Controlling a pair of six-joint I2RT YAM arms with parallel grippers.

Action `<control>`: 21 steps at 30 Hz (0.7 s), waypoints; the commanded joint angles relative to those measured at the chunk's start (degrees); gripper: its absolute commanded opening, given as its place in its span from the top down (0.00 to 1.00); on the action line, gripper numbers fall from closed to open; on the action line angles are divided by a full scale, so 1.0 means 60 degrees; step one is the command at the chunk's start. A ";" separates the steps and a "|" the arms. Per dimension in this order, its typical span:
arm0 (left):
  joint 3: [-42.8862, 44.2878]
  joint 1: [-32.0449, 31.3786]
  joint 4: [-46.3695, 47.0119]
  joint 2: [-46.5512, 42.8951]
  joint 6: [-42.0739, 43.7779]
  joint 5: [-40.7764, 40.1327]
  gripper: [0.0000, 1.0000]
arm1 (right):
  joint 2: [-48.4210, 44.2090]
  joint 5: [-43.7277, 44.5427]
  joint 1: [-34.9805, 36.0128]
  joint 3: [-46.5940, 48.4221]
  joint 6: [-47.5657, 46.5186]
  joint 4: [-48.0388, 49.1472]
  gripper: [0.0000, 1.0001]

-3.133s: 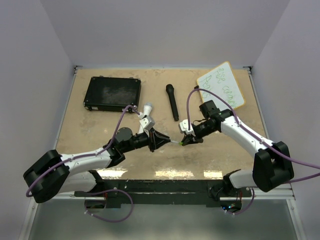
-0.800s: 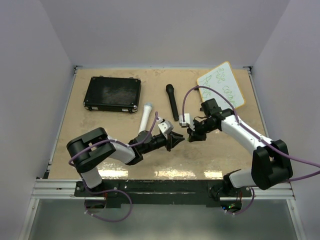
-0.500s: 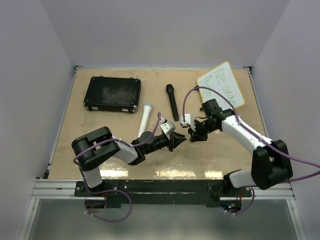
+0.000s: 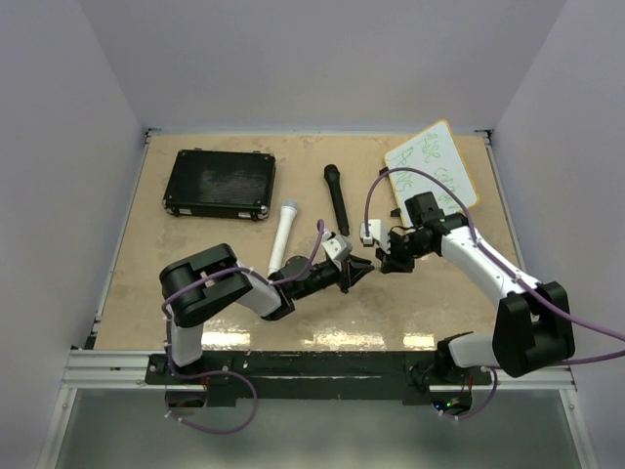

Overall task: Write a sentence on the whiteboard
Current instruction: Insert the whiteboard marker without the cap into the pen cap.

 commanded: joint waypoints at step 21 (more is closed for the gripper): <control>-0.1804 -0.0233 -0.1521 -0.2439 0.0214 0.0571 1.00 | -0.0699 -0.3575 -0.0110 0.0718 -0.0648 -0.0233 0.49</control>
